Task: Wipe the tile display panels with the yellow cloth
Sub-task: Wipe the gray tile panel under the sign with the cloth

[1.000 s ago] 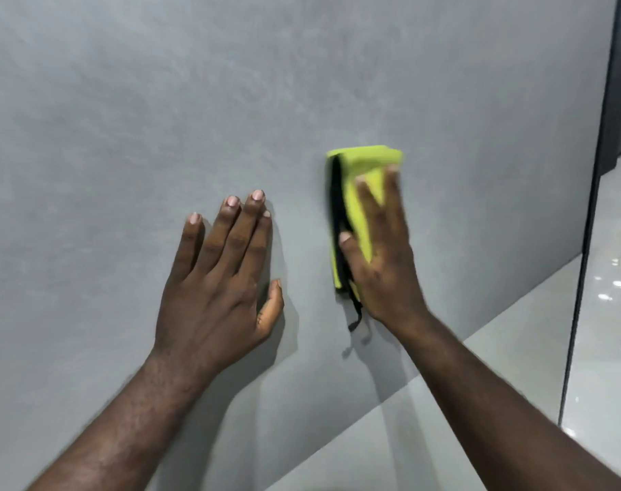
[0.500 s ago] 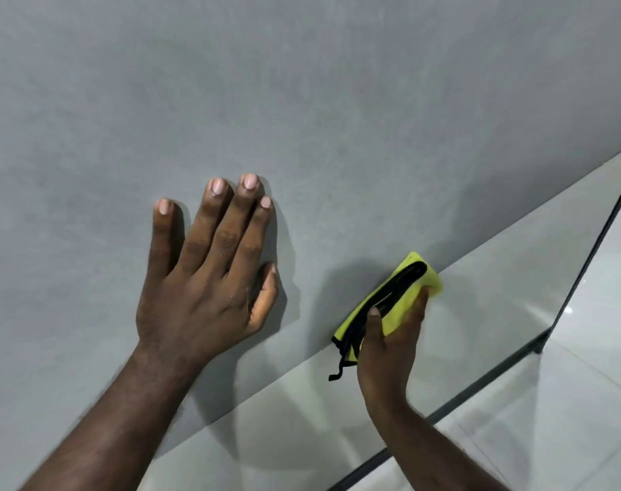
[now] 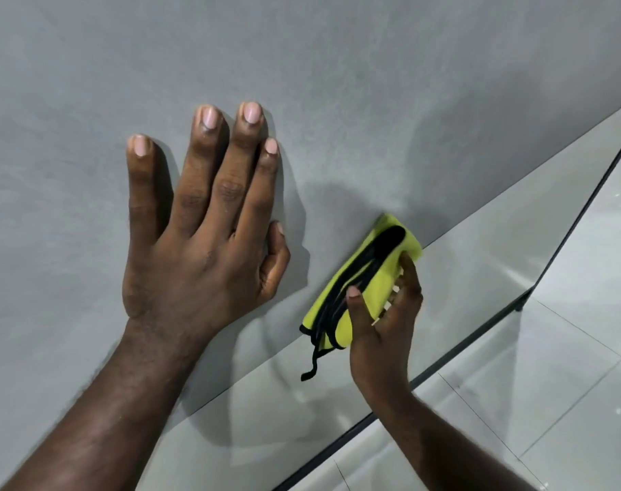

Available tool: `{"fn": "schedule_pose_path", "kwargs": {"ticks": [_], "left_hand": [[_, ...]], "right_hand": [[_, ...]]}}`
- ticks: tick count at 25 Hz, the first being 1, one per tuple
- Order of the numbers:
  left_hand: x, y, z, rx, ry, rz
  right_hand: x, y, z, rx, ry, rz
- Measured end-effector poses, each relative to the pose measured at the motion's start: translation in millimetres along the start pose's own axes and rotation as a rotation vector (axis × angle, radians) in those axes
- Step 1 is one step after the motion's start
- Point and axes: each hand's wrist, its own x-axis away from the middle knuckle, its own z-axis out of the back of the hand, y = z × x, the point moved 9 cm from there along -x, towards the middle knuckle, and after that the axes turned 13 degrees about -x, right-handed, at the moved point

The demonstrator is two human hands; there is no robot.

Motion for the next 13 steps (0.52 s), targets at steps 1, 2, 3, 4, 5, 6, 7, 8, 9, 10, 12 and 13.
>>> {"fn": "schedule_pose_path", "kwargs": {"ticks": [1, 2, 3, 4, 5, 6, 7, 8, 9, 10, 12, 13], "left_hand": [[0, 0, 0, 0.015, -0.001, 0.004], [0, -1, 1, 0.028, -0.002, 0.01], [-1, -1, 2, 0.032, -0.001, 0.014], [-1, -2, 3, 0.03, 0.004, 0.013], [-1, -2, 3, 0.028, 0.007, 0.008], [-1, -2, 3, 0.03, 0.008, 0.004], [-1, -2, 2, 0.037, 0.008, 0.002], [-1, -2, 2, 0.049, 0.006, 0.003], [-1, -2, 1, 0.058, 0.004, 0.006], [-1, -2, 1, 0.06, 0.003, 0.006], [-1, -2, 3, 0.054, 0.014, 0.003], [-2, -2, 4, 0.058, 0.022, 0.002]], "right_hand": [[-3, 1, 1, 0.04, 0.005, 0.027], [-14, 13, 9, 0.095, 0.069, -0.047], [-20, 30, 19, 0.071, 0.158, -0.242], [-22, 47, 26, 0.031, 0.211, -0.408], [-23, 43, 29, 0.023, 0.237, -0.445], [-25, 16, 21, 0.064, 0.168, -0.294], [-23, -9, 11, 0.089, 0.088, -0.131], [-18, -28, 2, 0.11, 0.017, 0.021], [-19, -32, 3, 0.163, 0.011, 0.087], [-28, -26, 10, 0.188, 0.05, 0.047], [-40, 3, 24, 0.062, 0.166, -0.313], [-45, 1, 27, 0.044, 0.182, -0.36]]}}
